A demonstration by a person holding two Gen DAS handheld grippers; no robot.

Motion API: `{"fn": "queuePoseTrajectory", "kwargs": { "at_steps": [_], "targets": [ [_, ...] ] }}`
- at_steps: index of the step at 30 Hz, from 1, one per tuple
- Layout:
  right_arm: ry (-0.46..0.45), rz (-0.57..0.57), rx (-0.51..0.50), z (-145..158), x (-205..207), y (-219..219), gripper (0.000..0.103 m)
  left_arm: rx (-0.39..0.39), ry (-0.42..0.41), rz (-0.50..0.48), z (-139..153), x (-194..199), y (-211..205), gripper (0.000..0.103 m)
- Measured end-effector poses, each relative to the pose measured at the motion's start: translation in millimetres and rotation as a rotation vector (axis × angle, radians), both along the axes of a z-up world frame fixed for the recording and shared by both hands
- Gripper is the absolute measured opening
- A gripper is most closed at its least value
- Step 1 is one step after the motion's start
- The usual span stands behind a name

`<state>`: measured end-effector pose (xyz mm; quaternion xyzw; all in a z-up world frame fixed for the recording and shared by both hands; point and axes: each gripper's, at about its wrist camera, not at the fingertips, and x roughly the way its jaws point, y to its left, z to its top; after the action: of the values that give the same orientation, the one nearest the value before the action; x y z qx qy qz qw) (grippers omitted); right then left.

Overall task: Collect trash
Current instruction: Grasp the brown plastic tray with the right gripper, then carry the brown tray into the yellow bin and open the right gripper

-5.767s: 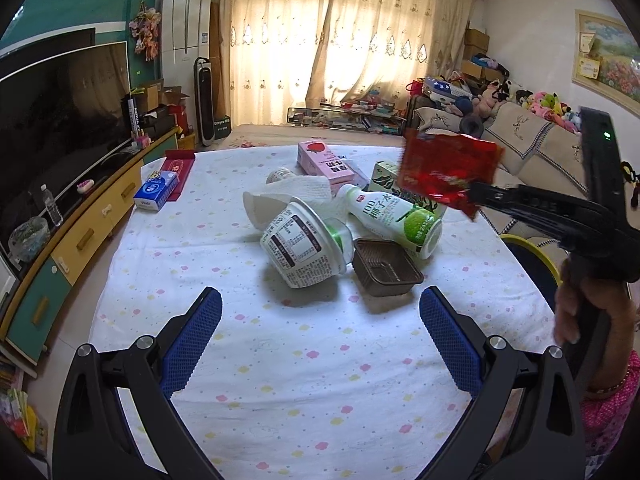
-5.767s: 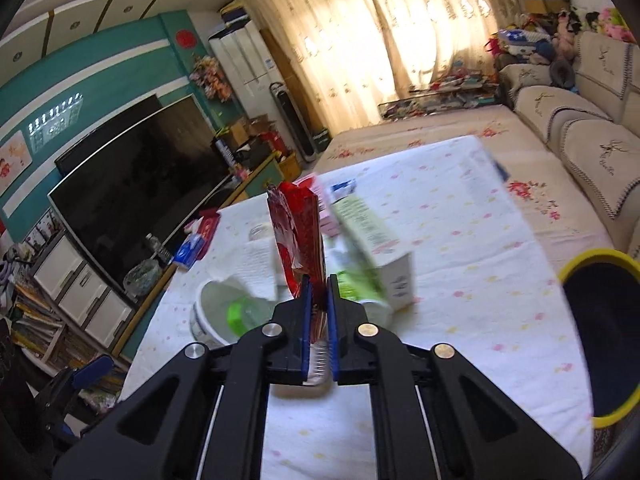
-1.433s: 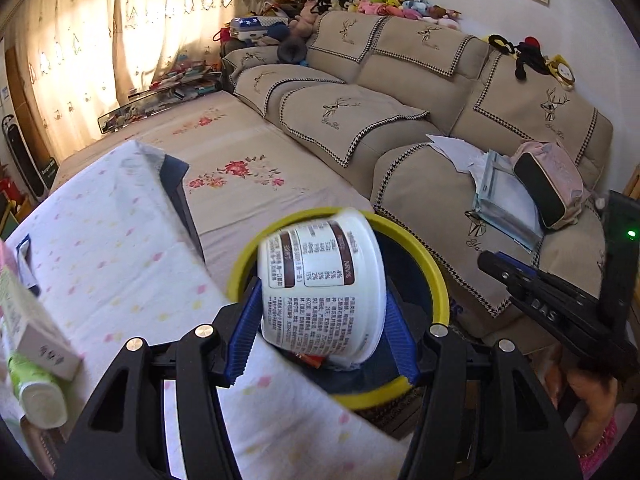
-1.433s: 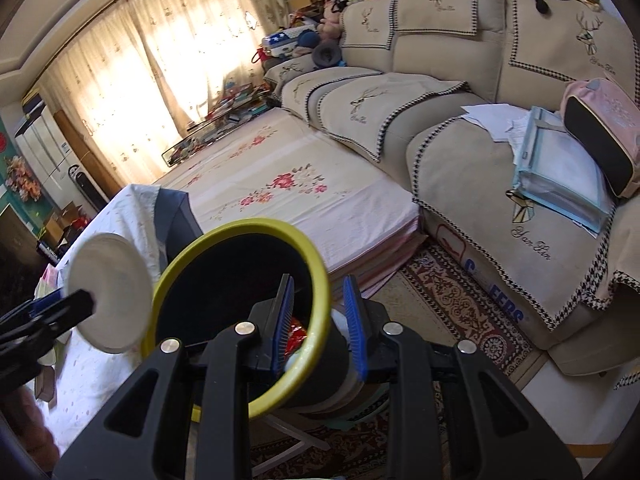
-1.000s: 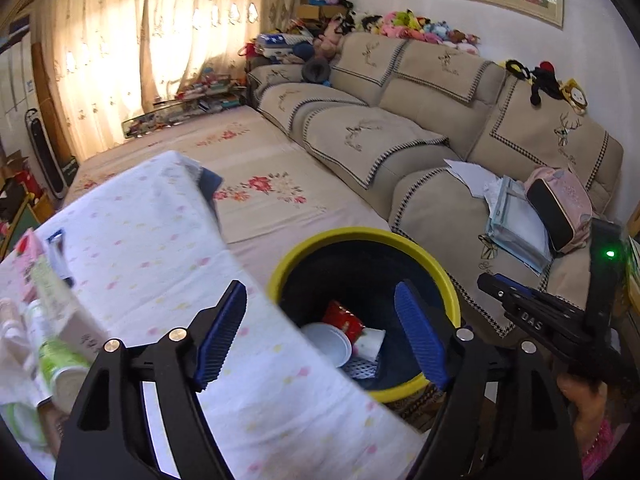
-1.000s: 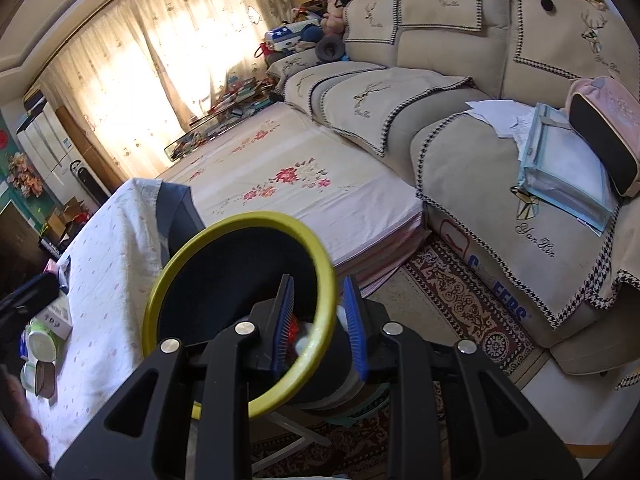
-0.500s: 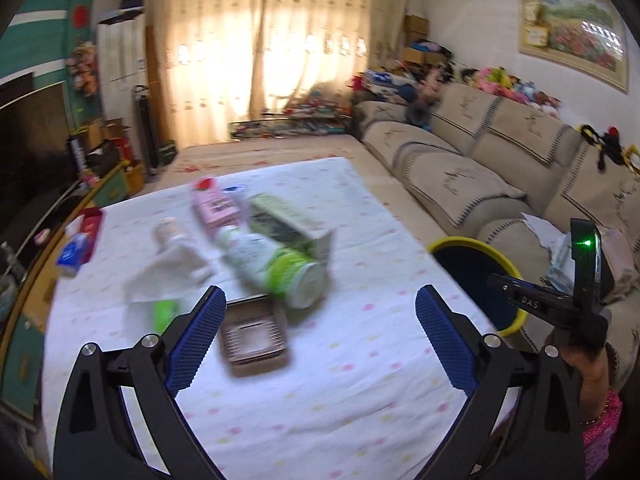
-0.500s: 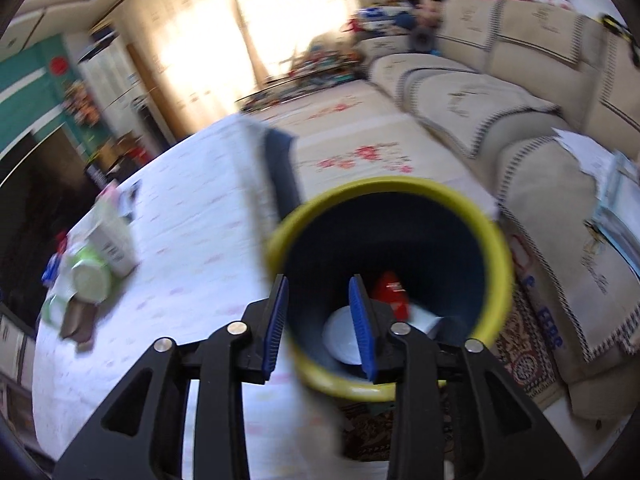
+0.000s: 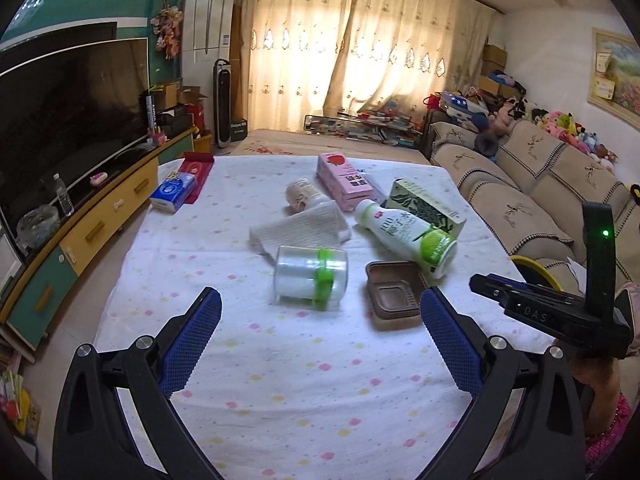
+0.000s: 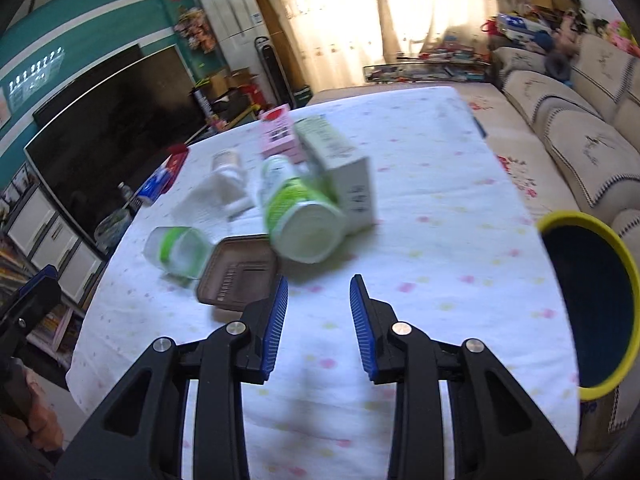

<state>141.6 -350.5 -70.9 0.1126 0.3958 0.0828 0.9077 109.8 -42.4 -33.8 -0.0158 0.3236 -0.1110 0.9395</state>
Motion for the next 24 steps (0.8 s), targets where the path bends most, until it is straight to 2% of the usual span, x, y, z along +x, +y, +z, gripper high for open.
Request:
{"fn": "queuePoseTrajectory", "kwargs": {
  "at_steps": [4,10,20,24],
  "targets": [
    [0.030,0.014,-0.011,-4,14,26,0.031,-0.014,0.006,0.009,-6,-3,12,0.098],
    [0.097,0.017,-0.023,-22,32,38,0.030,-0.028,0.020,0.016,-11,-1,21,0.098],
    [0.132,0.023,-0.039,-36,47,44,0.006,-0.039,0.036,0.014,-17,3,21,0.098],
    [0.116,0.037,-0.030,-33,43,47,0.005,-0.038,0.040,0.013,-19,3,20,0.098]
  ]
}}
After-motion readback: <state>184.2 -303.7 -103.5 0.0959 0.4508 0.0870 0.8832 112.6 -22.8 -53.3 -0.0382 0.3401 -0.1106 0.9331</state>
